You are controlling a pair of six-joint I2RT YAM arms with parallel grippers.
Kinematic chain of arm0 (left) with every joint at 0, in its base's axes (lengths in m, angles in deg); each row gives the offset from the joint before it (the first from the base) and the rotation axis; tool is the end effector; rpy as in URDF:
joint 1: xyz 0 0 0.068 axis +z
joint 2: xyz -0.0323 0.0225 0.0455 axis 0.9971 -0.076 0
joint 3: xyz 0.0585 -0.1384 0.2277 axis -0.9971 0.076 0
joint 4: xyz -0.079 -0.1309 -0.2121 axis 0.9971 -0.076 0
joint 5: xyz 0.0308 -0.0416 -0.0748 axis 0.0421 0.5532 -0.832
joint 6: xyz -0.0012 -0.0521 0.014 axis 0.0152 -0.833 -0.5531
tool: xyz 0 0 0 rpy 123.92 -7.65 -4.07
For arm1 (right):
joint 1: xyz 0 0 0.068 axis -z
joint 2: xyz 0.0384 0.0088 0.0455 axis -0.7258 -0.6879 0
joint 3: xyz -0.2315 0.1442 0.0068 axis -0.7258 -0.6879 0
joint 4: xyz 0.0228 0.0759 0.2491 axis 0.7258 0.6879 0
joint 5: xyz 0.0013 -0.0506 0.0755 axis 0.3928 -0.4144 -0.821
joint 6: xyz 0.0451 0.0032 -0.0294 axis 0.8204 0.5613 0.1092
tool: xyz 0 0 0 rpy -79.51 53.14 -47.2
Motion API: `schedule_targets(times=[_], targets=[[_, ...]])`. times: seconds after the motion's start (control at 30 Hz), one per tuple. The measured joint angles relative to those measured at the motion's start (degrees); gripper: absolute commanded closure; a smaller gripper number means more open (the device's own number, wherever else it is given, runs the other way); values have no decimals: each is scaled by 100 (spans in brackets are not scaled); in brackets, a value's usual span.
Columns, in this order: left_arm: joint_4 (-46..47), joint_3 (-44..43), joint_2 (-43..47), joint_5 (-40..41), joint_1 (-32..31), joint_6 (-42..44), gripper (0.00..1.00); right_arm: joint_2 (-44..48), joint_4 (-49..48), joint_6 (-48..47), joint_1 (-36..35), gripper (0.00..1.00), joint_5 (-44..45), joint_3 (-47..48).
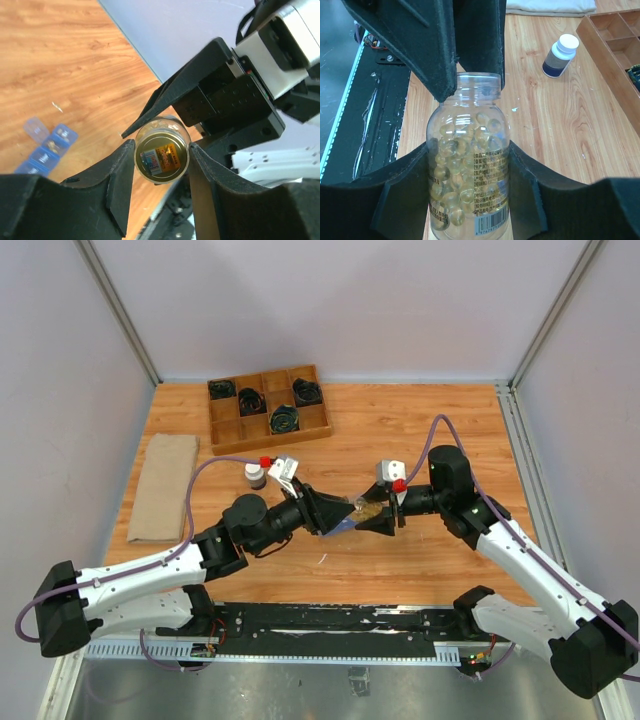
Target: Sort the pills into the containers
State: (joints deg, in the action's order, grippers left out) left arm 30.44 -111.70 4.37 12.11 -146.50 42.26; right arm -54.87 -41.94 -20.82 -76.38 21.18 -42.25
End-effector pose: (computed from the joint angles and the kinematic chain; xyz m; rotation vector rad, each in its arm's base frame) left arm 0.1159 -0.1980 0.3013 0.1753 1.7136 -1.2726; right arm 0.1697 0.1321 0.3091 -1.3851 1.2749 1.0423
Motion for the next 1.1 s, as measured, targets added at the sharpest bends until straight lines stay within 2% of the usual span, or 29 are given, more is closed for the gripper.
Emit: schedule_targets(times=[0.1, 0.13, 0.2, 0.27, 0.3, 0.37, 0.53, 0.63, 0.83, 1.1], targets=[[323, 122, 20, -304, 35, 798, 90, 0, 4, -13, -2, 98, -22, 0], [444, 181, 35, -426, 66, 1023, 85, 0, 4, -15, -4, 98, -35, 0], [654, 289, 70, -675, 149, 1318, 48, 0, 2, -15, -7, 98, -68, 0], [835, 439, 168, -911, 234, 1443, 21, 0, -11, -11, -26, 98, -114, 0], [863, 522, 262, -990, 260, 1488, 12, 4, -9, 11, -31, 98, -118, 2], [892, 702, 531, -1034, 267, 1427, 4, 7, -7, 22, -24, 98, -101, 2], [911, 796, 1231, -909, 267, 946, 1, 7, -7, 31, -26, 98, -101, 2], [896, 780, 1309, -802, 267, 616, 1, 9, -7, 33, -26, 98, -101, 2], [636, 662, 946, -433, 256, 203, 2, 9, -7, 31, -26, 98, -101, 2], [444, 457, 356, -81, 133, 11, 13, 7, -7, 31, -26, 97, -98, 2]])
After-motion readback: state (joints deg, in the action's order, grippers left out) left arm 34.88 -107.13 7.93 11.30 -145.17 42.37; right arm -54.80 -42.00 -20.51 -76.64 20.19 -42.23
